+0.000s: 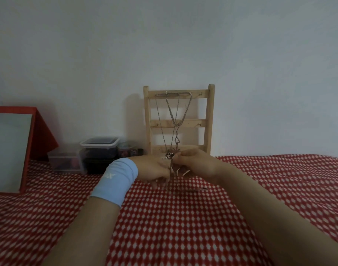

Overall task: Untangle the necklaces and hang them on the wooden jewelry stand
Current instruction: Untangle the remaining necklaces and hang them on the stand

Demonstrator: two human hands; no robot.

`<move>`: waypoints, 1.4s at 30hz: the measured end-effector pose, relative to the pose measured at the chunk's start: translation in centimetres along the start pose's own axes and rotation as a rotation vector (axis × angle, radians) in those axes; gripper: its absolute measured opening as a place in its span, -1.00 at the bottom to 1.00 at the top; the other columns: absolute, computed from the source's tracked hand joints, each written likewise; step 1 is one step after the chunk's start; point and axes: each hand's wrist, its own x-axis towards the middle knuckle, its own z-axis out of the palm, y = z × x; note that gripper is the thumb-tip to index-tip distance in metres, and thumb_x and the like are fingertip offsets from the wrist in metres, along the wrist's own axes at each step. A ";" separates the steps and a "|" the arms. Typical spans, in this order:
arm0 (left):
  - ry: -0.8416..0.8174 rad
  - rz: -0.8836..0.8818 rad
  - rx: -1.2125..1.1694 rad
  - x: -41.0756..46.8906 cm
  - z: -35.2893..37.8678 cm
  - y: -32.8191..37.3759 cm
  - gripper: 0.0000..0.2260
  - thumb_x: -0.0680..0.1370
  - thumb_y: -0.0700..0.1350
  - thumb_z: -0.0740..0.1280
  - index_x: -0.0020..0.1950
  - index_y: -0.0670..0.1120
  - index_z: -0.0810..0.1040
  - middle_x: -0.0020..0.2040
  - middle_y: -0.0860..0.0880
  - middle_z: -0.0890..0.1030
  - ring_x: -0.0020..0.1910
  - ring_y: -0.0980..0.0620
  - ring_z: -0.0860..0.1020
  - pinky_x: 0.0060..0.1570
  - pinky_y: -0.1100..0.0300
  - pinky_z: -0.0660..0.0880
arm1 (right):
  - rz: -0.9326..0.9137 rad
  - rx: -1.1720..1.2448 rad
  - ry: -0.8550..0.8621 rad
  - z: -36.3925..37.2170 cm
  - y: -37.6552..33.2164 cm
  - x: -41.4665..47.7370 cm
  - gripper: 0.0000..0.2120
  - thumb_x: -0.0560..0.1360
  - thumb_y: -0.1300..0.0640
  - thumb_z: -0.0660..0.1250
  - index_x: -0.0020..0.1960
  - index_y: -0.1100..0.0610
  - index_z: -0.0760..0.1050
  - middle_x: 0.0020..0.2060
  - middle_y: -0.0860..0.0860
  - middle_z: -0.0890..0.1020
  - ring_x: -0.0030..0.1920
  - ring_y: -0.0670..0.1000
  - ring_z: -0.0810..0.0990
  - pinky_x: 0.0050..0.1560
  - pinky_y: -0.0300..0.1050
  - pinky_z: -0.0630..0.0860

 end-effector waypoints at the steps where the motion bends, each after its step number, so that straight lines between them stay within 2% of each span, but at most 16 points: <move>1: 0.014 0.005 0.067 -0.3 -0.2 0.0 -0.86 0.57 -0.06 0.30 -0.14 -0.04 0.60 -0.07 0.01 0.64 -0.01 -0.05 0.64 -0.03 0.21 0.49 | -0.021 0.011 0.008 0.0 -0.1 -0.1 -0.82 0.65 0.11 0.30 -0.01 0.16 0.62 -0.15 0.07 0.68 -0.22 -0.04 0.61 -0.13 -0.15 0.55; 3: 0.132 0.085 0.045 -0.4 -0.3 -0.3 -0.85 0.59 -0.03 0.31 0.09 -0.05 0.60 0.01 0.05 0.61 0.10 0.03 0.57 0.01 0.29 0.43 | -0.068 0.021 0.041 -0.3 -0.2 -0.2 -0.85 0.64 0.15 0.33 -0.03 0.13 0.65 -0.18 0.02 0.70 -0.21 -0.06 0.61 -0.08 -0.13 0.56; 5: 0.237 0.179 -0.177 0.0 -0.1 -0.3 -0.82 0.61 -0.10 0.30 0.20 -0.05 0.53 0.04 0.06 0.62 0.09 0.08 0.58 0.03 0.35 0.45 | -0.116 0.070 0.073 -0.5 -0.2 -0.2 -0.88 0.61 0.21 0.36 -0.05 0.11 0.67 -0.22 -0.03 0.69 -0.20 -0.06 0.59 -0.05 -0.11 0.56; 7: 0.294 0.210 -0.375 0.8 0.3 -0.5 -0.83 0.61 -0.15 0.30 0.19 -0.08 0.55 0.00 -0.02 0.69 0.01 0.03 0.66 0.04 0.22 0.58 | -0.152 0.116 0.100 -0.5 -0.3 -0.3 -0.87 0.58 0.23 0.39 -0.08 0.08 0.69 -0.21 0.01 0.68 -0.19 -0.03 0.57 -0.07 -0.09 0.55; 10: 0.400 0.185 -0.325 1.6 0.4 -1.3 -0.93 0.58 -0.17 0.35 -0.03 -0.10 0.64 -0.18 -0.02 0.68 -0.25 0.03 0.59 -0.14 0.17 0.56 | -0.189 0.004 0.184 -0.5 -0.4 -0.2 -0.82 0.55 0.25 0.43 -0.11 0.01 0.71 -0.20 0.02 0.70 -0.26 -0.11 0.58 -0.13 -0.18 0.59; 12: 0.416 0.187 -0.263 1.6 0.3 -1.6 -0.93 0.56 -0.15 0.38 -0.09 -0.05 0.66 -0.20 0.05 0.66 -0.27 0.08 0.55 -0.20 0.24 0.52 | -0.191 -0.128 0.227 -0.5 -0.2 0.0 -0.91 0.53 0.25 0.46 -0.06 0.09 0.71 -0.21 -0.03 0.72 -0.31 -0.21 0.59 -0.18 -0.26 0.60; 16: 0.463 0.196 -0.233 1.5 0.3 -1.4 -0.89 0.57 -0.14 0.33 -0.12 -0.03 0.63 -0.15 0.12 0.61 -0.12 0.14 0.55 0.00 0.21 0.48 | -0.181 -0.267 0.200 -0.2 0.1 0.2 -0.93 0.52 0.22 0.47 -0.02 0.21 0.68 -0.25 -0.02 0.68 -0.36 -0.20 0.56 -0.27 -0.33 0.53; 19: 0.487 0.206 -0.227 1.5 0.5 -0.8 -0.87 0.59 -0.12 0.29 -0.08 -0.06 0.62 -0.14 0.10 0.58 -0.14 0.19 0.51 -0.15 0.26 0.42 | -0.161 -0.242 0.154 0.0 -0.2 0.0 -0.94 0.54 0.19 0.45 -0.03 0.18 0.59 -0.25 0.04 0.60 -0.29 -0.01 0.52 -0.24 -0.17 0.54; 22: 0.424 0.188 -0.316 1.7 0.6 -0.7 -0.86 0.61 -0.14 0.25 -0.09 -0.05 0.57 -0.20 0.05 0.59 -0.24 0.16 0.55 -0.24 0.30 0.45 | -0.156 -0.182 0.122 -0.1 -0.6 -0.4 -0.95 0.60 0.19 0.37 -0.02 0.17 0.53 -0.24 0.05 0.57 -0.29 -0.01 0.52 -0.23 -0.17 0.54; 24: 0.341 0.186 -0.385 1.7 0.6 -0.8 -0.88 0.59 -0.17 0.27 -0.08 -0.06 0.58 -0.26 0.01 0.58 -0.30 0.12 0.55 -0.26 0.30 0.52 | -0.143 -0.100 0.093 0.0 -0.9 -0.6 -0.87 0.65 0.16 0.29 -0.05 0.17 0.50 -0.26 0.05 0.56 -0.33 -0.04 0.53 -0.23 -0.16 0.54; 27: 0.314 0.208 -0.297 1.4 0.5 -0.9 -0.93 0.56 -0.18 0.32 -0.06 -0.11 0.60 -0.30 0.04 0.56 -0.34 0.16 0.52 -0.28 0.30 0.50 | -0.134 -0.182 0.093 0.4 -1.2 -0.7 -0.66 0.72 0.02 0.13 -0.05 0.19 0.54 -0.26 0.06 0.61 -0.28 -0.02 0.58 -0.16 -0.13 0.57; 30: 0.355 0.201 -0.230 1.3 0.1 -0.9 -0.84 0.57 -0.14 0.31 0.02 -0.17 0.64 -0.32 0.07 0.56 -0.36 0.18 0.50 -0.27 0.29 0.45 | -0.168 -0.220 0.116 0.6 -1.1 -0.6 -0.66 0.71 -0.01 0.14 -0.03 0.15 0.58 -0.23 0.02 0.65 -0.22 -0.04 0.61 -0.05 -0.09 0.61; 32: 0.372 0.166 -0.263 1.2 -0.1 -0.8 -0.80 0.61 -0.08 0.26 -0.05 -0.15 0.62 -0.37 0.07 0.49 -0.39 0.13 0.44 -0.29 0.23 0.41 | -0.190 -0.145 0.157 0.4 -1.0 -0.4 -0.73 0.69 0.03 0.21 -0.03 0.12 0.61 -0.19 -0.02 0.69 -0.16 -0.06 0.64 0.03 -0.08 0.62; 38: 0.530 0.214 -0.247 1.5 -0.2 -1.1 -0.71 0.65 -0.02 0.15 -0.18 -0.11 0.51 -0.20 -0.07 0.54 -0.16 -0.01 0.51 -0.03 0.08 0.44 | -0.161 0.127 0.176 -0.1 -0.9 -0.2 -0.79 0.68 0.12 0.25 0.00 0.19 0.61 -0.12 0.09 0.70 -0.10 0.01 0.66 0.13 0.03 0.62; 40: 0.559 0.249 -0.425 1.6 -0.2 -0.9 -0.68 0.65 -0.03 0.16 -0.21 -0.13 0.52 -0.23 -0.06 0.57 -0.14 0.00 0.55 0.00 0.12 0.46 | -0.104 0.251 0.119 0.0 -1.1 -0.2 -0.71 0.70 0.05 0.20 -0.01 0.22 0.58 -0.18 0.09 0.67 -0.16 0.04 0.66 0.09 0.09 0.60; 42: 0.548 0.282 -0.769 1.7 -0.1 -0.6 -0.69 0.65 -0.08 0.17 -0.26 -0.13 0.47 -0.36 -0.03 0.53 -0.25 0.00 0.58 -0.09 0.18 0.52 | -0.075 0.400 0.064 0.2 -1.5 -0.1 -0.65 0.71 0.02 0.14 -0.12 0.21 0.49 -0.27 0.10 0.62 -0.24 0.08 0.63 0.01 0.10 0.59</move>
